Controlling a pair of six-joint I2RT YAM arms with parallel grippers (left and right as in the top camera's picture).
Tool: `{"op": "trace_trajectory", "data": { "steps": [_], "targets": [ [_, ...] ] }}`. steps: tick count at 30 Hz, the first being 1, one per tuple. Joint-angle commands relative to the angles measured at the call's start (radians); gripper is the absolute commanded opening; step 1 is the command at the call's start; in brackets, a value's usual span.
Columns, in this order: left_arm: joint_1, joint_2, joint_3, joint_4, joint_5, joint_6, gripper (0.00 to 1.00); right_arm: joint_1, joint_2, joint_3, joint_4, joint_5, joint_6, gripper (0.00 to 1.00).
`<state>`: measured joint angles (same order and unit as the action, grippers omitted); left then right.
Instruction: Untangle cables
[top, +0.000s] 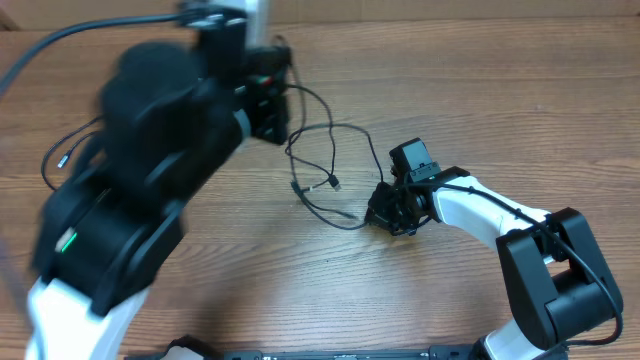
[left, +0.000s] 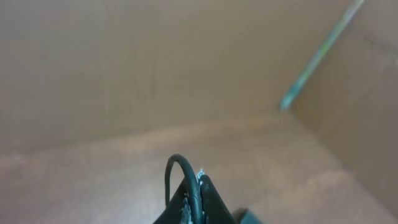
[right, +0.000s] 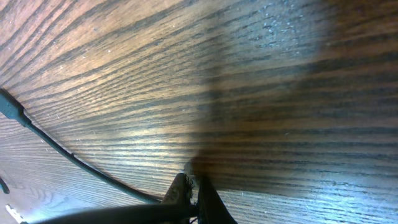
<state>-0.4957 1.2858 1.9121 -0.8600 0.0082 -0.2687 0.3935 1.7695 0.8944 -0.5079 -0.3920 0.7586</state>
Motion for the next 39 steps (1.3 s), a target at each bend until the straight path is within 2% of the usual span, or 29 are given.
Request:
{"op": "trace_trajectory", "data": {
  "steps": [1,5,9,12,13,16,18,21,23,25,29,33,34,39],
  "targets": [
    [0.005,-0.115,0.017,0.057,-0.132,0.023,0.04,-0.002,0.011,-0.018,0.003,0.031,-0.003,0.04],
    [0.005,-0.235,0.017,0.144,-0.288,0.022,0.04,-0.002,0.011,-0.018,0.002,0.031,-0.003,0.04],
    [0.005,-0.296,0.017,0.199,-0.396,0.022,0.04,-0.002,0.011,-0.018,0.003,0.032,-0.002,0.04],
    [0.005,-0.33,0.017,0.285,-0.535,0.023,0.04,-0.002,0.011,-0.018,0.003,0.032,0.0,0.04],
    [0.005,-0.335,0.017,0.363,-0.644,0.05,0.04,-0.002,0.011,-0.018,0.003,0.031,0.0,0.04],
    [0.005,-0.333,0.017,0.474,-0.798,0.129,0.04,-0.002,0.011,-0.018,0.004,0.031,0.001,0.04],
    [0.005,-0.332,0.016,0.523,-0.897,0.225,0.04,-0.001,0.011,-0.018,0.004,0.031,0.001,0.04],
    [0.005,-0.32,0.016,0.56,-1.028,0.275,0.05,-0.001,0.011,-0.018,0.004,0.032,0.001,0.04],
    [0.005,-0.307,0.016,0.61,-1.091,0.352,0.04,-0.001,0.011,-0.018,0.004,0.032,0.001,0.04],
    [0.006,-0.286,0.016,0.677,-1.119,0.476,0.04,-0.001,0.011,-0.018,0.005,0.032,0.001,0.04],
    [0.032,-0.195,0.016,0.798,-1.119,0.81,0.04,-0.001,0.011,-0.018,0.004,0.032,0.005,0.04],
    [0.143,-0.101,0.016,0.784,-1.154,0.815,0.07,-0.001,0.011,-0.018,0.004,0.032,0.005,0.04],
    [0.178,-0.056,0.015,0.737,-1.188,0.814,0.07,-0.001,0.011,-0.018,0.002,0.032,0.005,0.04],
    [0.219,0.071,0.015,0.445,-1.16,0.597,0.08,-0.001,0.011,-0.018,0.0,0.042,0.005,0.04]
  ]
}}
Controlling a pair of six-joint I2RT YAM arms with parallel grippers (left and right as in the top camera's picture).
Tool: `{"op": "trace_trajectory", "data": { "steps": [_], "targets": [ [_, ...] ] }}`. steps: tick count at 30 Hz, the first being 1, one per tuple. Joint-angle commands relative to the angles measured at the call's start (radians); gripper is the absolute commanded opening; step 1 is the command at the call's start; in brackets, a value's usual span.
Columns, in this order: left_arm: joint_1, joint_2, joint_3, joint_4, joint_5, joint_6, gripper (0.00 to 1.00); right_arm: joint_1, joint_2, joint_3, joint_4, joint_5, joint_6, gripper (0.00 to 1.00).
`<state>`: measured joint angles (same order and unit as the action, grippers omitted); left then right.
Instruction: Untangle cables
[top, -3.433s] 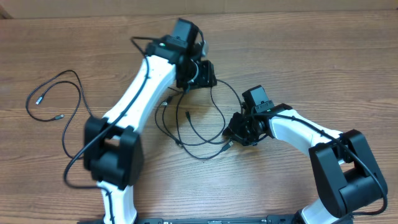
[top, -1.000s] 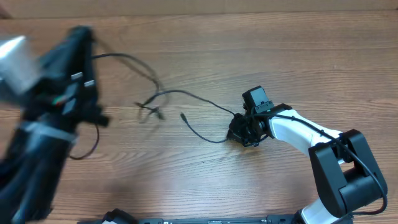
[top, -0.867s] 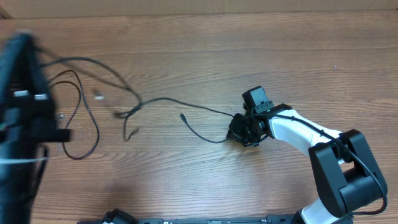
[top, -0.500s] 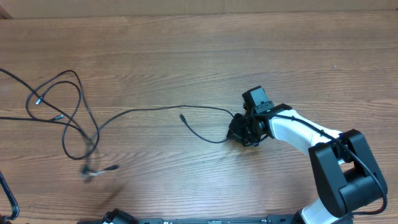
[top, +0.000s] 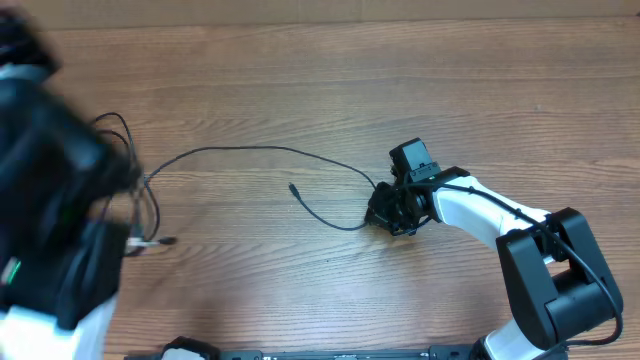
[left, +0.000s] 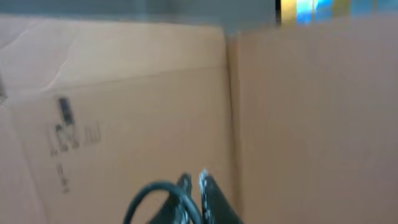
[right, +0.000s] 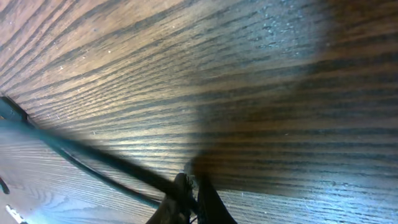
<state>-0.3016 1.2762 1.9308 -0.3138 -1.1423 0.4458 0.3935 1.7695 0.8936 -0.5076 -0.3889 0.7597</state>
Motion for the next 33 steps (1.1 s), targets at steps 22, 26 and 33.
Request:
{"op": "trace_trajectory", "data": {
  "steps": [22,26,33],
  "targets": [
    [1.151,0.419,-0.004,-0.472,2.203,-0.975,0.04,-0.417,0.011,-0.017,-0.08,0.404,0.004,0.04],
    [1.221,0.418,-0.004,-0.459,2.239,-0.991,0.04,-0.521,0.011,-0.017,-0.099,0.488,0.08,0.04],
    [1.165,0.418,-0.004,-0.461,2.179,-0.951,0.04,-0.749,0.011,-0.017,-0.113,0.401,0.131,0.04]
  ]
}}
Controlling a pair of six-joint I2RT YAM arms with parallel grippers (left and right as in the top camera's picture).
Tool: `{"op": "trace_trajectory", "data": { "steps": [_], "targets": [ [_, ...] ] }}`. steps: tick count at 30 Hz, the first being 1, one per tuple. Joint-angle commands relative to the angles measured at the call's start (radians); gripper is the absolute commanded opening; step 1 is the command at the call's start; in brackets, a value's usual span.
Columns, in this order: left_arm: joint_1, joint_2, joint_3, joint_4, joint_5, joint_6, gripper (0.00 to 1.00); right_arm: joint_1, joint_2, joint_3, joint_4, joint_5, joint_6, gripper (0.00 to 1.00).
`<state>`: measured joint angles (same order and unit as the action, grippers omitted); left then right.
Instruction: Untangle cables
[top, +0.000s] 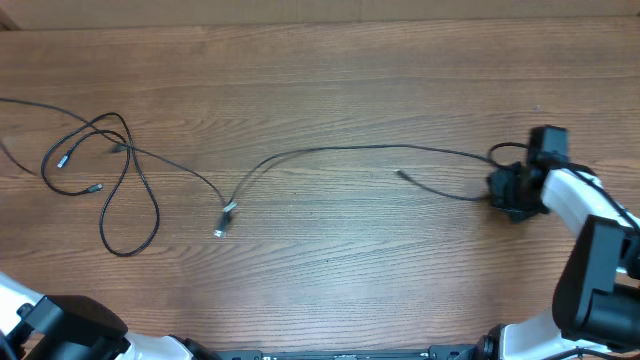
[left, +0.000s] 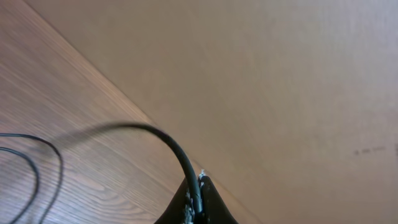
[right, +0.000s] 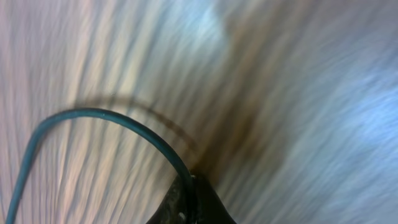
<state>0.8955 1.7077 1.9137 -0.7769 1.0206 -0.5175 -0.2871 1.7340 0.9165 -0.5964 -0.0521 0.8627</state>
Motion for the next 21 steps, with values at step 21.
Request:
{"op": "trace_trajectory", "data": {
  "steps": [21],
  "targets": [
    [-0.202,0.065,-0.11,-0.212,-0.891,0.151,0.09,0.154,0.047,-0.04,-0.018,-0.211,-0.064,0.04]
  ]
}}
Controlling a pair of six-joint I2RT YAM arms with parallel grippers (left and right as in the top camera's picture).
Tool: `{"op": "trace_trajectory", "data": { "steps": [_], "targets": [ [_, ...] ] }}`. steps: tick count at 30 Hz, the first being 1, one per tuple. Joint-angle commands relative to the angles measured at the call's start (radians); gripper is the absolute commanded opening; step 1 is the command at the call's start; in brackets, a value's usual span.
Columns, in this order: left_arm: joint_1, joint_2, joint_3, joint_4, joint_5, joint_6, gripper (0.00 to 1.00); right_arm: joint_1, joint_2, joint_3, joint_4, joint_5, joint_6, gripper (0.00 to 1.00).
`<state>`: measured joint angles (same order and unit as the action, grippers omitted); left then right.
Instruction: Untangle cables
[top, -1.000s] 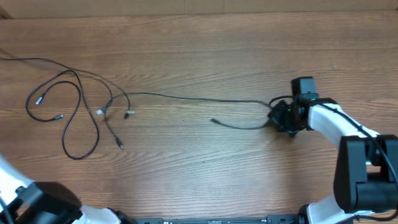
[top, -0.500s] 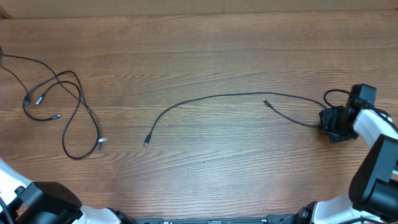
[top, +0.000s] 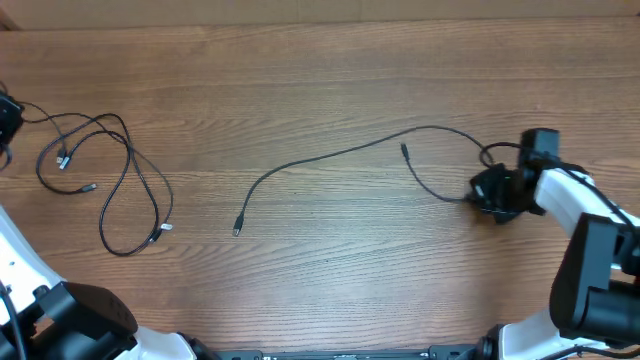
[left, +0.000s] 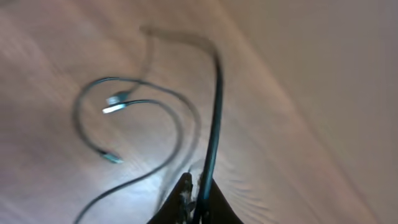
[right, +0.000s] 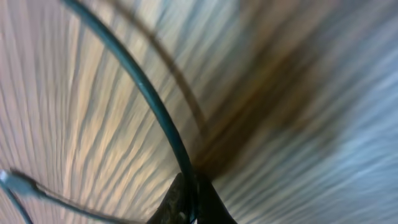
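Two black cables lie apart on the wooden table. One is a looped bundle (top: 125, 195) at the far left, its upper end running to my left gripper (top: 4, 116) at the frame's edge. In the left wrist view that gripper (left: 194, 185) is shut on this cable (left: 214, 112), with loops and silver connectors (left: 115, 99) beyond. The other cable (top: 330, 157) arcs from a plug at mid-table to my right gripper (top: 492, 192). In the right wrist view that gripper (right: 189, 185) is shut on this cable (right: 146, 93).
A cardboard wall (top: 320, 10) lines the back edge of the table. The right cable's short free end (top: 404, 150) lies just left of the right gripper. The right arm (top: 585, 215) stretches in from the lower right.
The left bundle's trailing end has drawn back left, leaving a gap to the middle cable's plug. My left gripper now shows at the left edge. The right gripper has shifted slightly left.
At first both cables were knotted at mid-table, each gripper shut on one. Then the left arm was at the far left with its bundle, a strand stretched to the right gripper. Later the right gripper was at the far right, and now the cables lie separate.
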<state>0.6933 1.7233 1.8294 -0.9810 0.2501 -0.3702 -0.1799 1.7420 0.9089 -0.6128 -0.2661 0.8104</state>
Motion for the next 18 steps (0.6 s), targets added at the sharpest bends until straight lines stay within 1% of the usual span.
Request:
{"op": "trace_trajectory", "data": {
  "steps": [1,5,6,7,8,9,10,12,16,18],
  "targets": [
    [0.0,0.076,-0.026,-0.019,-0.12,0.004,0.09,0.069,0.039,-0.033,-0.002,0.007,-0.011,0.04],
    [0.0,0.172,-0.026,-0.061,-0.121,0.005,0.16,0.109,0.039,-0.033,-0.003,0.041,-0.011,0.04],
    [0.0,0.21,-0.026,-0.076,-0.12,0.008,0.25,0.113,0.039,-0.033,-0.003,0.04,-0.011,0.04],
    [0.0,0.234,-0.026,-0.082,-0.12,0.008,0.4,0.113,0.039,-0.033,-0.003,0.04,-0.011,0.04],
    [0.0,0.254,-0.026,-0.087,-0.119,0.008,0.69,0.113,0.039,-0.033,-0.003,0.04,-0.011,0.04],
    [0.0,0.274,-0.026,-0.095,-0.119,0.008,0.88,0.113,0.039,-0.033,-0.003,0.04,-0.011,0.04],
    [0.0,0.296,-0.026,-0.101,-0.118,0.008,1.0,0.113,0.039,-0.033,-0.003,0.04,-0.011,0.04],
    [0.0,0.335,-0.026,-0.114,-0.065,0.013,0.99,0.113,0.039,-0.033,-0.003,0.04,-0.012,0.04],
    [-0.007,0.368,-0.026,-0.115,0.138,0.072,1.0,0.113,0.039,-0.033,-0.005,0.04,-0.016,0.04],
    [-0.026,0.369,-0.026,-0.116,0.17,0.092,0.91,0.114,0.039,-0.033,-0.011,0.038,-0.016,0.04]
  ]
}}
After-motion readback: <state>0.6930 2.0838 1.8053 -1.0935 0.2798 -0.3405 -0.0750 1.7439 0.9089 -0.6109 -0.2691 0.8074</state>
